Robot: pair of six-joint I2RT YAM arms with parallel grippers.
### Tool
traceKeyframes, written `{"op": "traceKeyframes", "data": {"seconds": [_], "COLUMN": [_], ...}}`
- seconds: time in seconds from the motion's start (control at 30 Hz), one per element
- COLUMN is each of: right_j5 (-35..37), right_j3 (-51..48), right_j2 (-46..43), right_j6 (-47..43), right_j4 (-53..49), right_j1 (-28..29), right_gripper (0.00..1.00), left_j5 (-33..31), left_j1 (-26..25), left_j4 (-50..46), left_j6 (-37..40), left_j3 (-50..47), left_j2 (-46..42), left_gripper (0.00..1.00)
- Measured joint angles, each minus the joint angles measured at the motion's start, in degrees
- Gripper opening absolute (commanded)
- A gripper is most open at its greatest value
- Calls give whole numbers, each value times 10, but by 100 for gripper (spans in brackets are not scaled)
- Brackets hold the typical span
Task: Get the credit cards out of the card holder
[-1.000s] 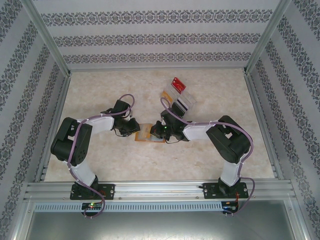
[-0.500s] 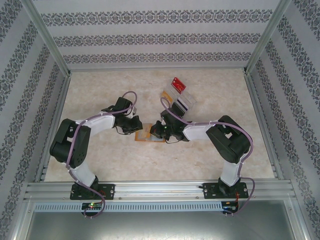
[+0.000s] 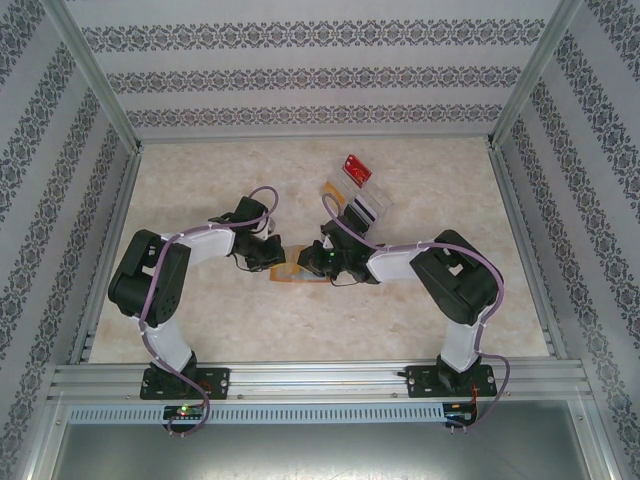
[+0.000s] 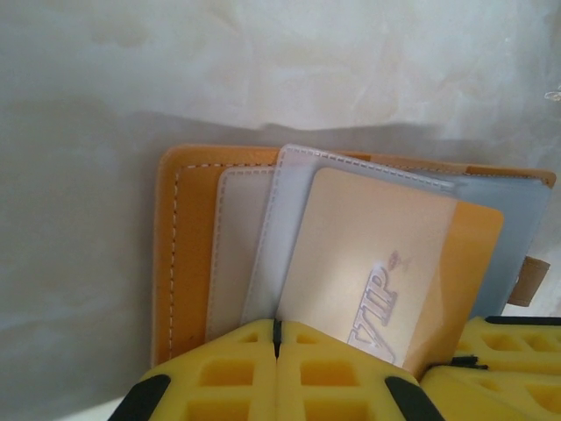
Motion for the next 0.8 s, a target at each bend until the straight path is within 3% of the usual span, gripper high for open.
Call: {"op": "traceKeyframes", "data": {"seconds": [0.37, 0.6, 0.8], "right_j5": [-9, -9, 1], "right_j3": [0, -33, -54], "right_j2": [11, -27, -93], "right_j6": [4, -9, -74], "right_j4": [16, 1, -75], "right_j1": [0, -20, -45], "right_gripper": [4, 0, 0], "left_j5": [-3, -7, -8], "left_j1": [0, -1, -1], "left_j4": [0, -2, -27], "left_j6": [2, 6, 10], "left_j3": [0, 0, 0], "left_j2": [0, -2, -25], "left_gripper": [4, 6, 20]}}
